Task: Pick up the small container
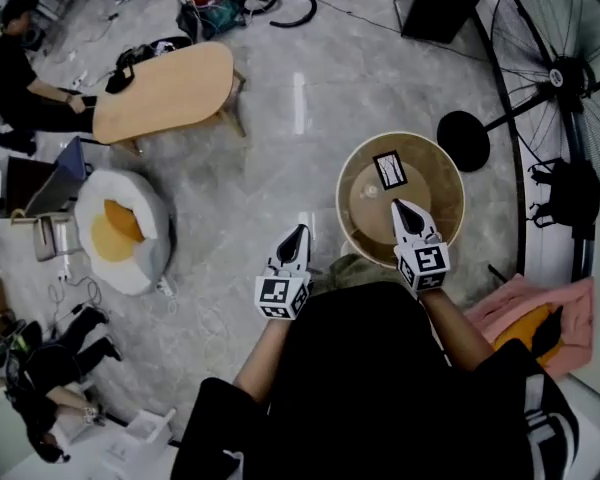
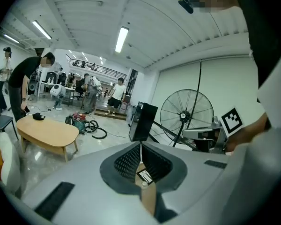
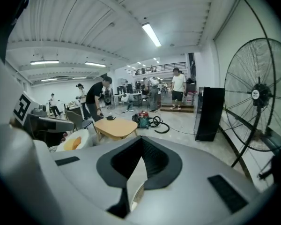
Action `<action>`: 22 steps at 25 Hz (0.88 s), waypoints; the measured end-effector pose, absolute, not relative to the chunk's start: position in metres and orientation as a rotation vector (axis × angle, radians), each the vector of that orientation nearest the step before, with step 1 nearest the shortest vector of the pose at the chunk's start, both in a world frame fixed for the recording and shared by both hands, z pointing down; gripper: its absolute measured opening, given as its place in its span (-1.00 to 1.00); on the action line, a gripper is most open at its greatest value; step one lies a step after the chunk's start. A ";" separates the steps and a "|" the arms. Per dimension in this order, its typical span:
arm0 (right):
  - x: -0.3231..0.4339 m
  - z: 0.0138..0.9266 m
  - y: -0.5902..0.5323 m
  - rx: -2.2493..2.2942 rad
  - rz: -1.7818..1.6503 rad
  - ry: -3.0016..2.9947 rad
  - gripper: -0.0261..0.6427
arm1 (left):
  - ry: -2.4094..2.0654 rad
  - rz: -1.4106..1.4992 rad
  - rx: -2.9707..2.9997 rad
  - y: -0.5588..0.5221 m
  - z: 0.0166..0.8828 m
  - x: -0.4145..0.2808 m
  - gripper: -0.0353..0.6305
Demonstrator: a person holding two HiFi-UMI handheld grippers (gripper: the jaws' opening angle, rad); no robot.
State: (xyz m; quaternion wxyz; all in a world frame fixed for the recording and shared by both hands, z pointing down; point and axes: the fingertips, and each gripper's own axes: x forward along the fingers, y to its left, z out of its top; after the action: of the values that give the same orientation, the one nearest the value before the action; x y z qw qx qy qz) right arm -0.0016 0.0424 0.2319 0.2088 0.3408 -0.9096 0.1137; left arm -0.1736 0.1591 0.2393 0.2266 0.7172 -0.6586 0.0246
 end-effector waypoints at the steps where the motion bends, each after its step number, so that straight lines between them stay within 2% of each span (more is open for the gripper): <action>1: 0.004 0.232 0.034 0.997 0.324 -2.514 -0.88 | -1.777 0.090 1.999 0.151 0.246 -0.173 -0.82; 6: 0.036 0.246 -0.004 1.280 0.366 -2.361 -0.88 | -1.511 0.241 2.144 0.097 0.301 -0.179 -0.82; 12: 0.093 0.263 -0.015 1.616 0.478 -2.203 -0.88 | -1.105 0.436 2.350 0.057 0.377 -0.138 -0.82; 19: 0.098 0.339 -0.008 1.589 0.610 -2.126 -0.88 | -0.952 0.539 2.410 0.021 0.471 -0.092 -0.82; 20: 0.094 0.352 -0.009 1.571 0.623 -2.126 -0.88 | -0.959 0.557 2.412 0.016 0.487 -0.090 -0.80; 21: 0.090 0.365 -0.010 1.551 0.633 -2.127 -0.88 | -0.966 0.576 2.411 0.010 0.503 -0.087 -0.70; 22: 0.087 0.379 -0.012 1.532 0.640 -2.132 -0.88 | -0.971 0.592 2.406 0.006 0.519 -0.084 -0.50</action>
State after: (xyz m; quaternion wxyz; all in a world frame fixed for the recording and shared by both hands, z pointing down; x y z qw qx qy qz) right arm 0.0872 -0.0123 0.3787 0.2180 0.5532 -0.7701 0.2310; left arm -0.0838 0.0060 0.5191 0.2380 0.8780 -0.3546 0.2161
